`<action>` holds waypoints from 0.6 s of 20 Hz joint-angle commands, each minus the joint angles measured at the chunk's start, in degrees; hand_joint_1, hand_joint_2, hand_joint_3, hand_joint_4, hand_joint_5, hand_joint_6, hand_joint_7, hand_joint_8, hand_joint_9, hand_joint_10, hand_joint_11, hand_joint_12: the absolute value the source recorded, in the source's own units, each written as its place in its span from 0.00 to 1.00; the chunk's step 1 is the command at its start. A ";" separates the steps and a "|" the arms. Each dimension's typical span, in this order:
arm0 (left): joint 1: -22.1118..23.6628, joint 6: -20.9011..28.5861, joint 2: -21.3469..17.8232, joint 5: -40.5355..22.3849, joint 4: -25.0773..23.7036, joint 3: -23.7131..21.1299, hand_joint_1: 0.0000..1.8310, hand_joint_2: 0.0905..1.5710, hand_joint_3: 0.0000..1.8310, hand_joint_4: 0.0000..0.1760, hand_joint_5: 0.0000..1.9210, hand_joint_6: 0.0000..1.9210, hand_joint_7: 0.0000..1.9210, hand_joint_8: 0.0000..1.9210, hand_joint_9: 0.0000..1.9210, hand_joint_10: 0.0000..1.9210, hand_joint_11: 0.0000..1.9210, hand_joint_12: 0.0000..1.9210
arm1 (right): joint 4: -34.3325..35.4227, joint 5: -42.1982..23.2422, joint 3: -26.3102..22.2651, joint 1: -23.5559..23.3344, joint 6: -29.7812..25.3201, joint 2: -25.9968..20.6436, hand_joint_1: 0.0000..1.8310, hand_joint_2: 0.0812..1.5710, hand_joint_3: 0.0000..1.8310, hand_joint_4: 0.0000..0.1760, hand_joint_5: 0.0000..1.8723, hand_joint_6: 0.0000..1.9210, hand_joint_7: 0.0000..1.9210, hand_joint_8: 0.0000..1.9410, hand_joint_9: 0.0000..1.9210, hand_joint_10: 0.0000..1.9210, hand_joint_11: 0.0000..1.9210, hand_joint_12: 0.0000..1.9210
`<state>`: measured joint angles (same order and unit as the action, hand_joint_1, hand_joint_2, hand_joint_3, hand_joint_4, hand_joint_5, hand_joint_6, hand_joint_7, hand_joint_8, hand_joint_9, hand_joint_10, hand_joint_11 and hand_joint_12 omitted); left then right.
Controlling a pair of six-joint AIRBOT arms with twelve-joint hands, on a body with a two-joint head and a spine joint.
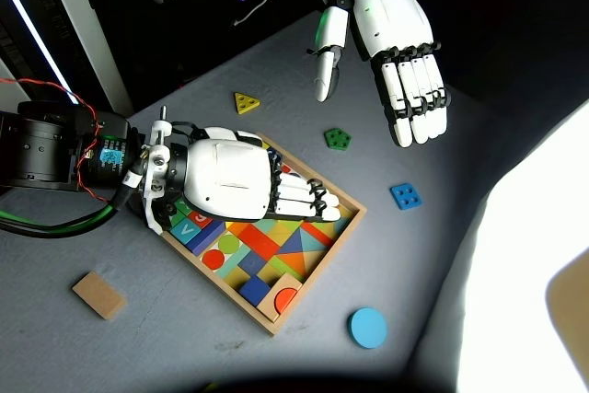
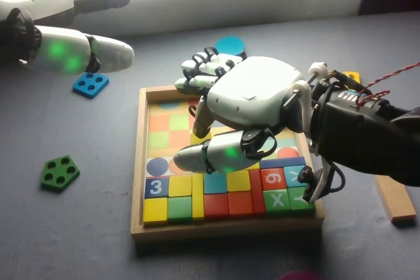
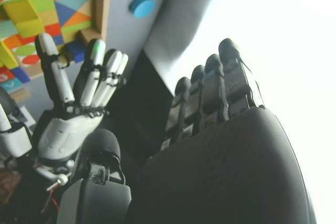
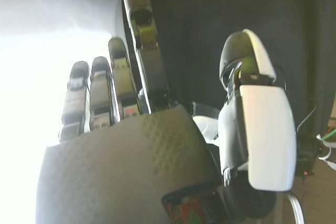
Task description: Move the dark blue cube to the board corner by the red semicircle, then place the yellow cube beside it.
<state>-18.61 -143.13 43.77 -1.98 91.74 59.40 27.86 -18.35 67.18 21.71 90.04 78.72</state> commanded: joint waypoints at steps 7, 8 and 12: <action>1.23 -0.10 0.13 -0.13 -0.07 0.47 0.00 0.79 0.00 0.00 0.02 0.00 0.02 0.00 0.01 0.00 0.00 0.08 | -0.83 -4.63 0.43 1.24 -0.24 -0.06 0.00 0.73 0.00 0.00 0.49 0.00 0.09 0.00 0.00 0.00 0.00 0.00; 1.23 -0.10 0.10 -0.11 -0.07 0.43 0.00 0.79 0.00 0.00 0.02 0.00 0.02 0.00 0.01 0.00 0.00 0.08 | -0.83 -4.60 0.58 1.35 -0.24 -0.09 0.00 0.73 0.00 0.00 0.49 0.00 0.09 0.00 0.00 0.00 0.00 0.00; 1.23 -0.10 0.09 0.02 -0.07 0.33 0.00 0.80 0.00 0.00 0.02 0.00 0.03 0.00 0.02 0.00 0.00 0.11 | -0.83 -4.34 1.08 1.68 -0.21 -1.41 0.00 0.73 0.00 0.00 0.49 0.00 0.09 0.00 0.00 0.00 0.00 0.00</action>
<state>-18.20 -143.13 43.81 -1.83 91.72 59.61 27.75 -18.28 67.92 23.24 89.86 77.58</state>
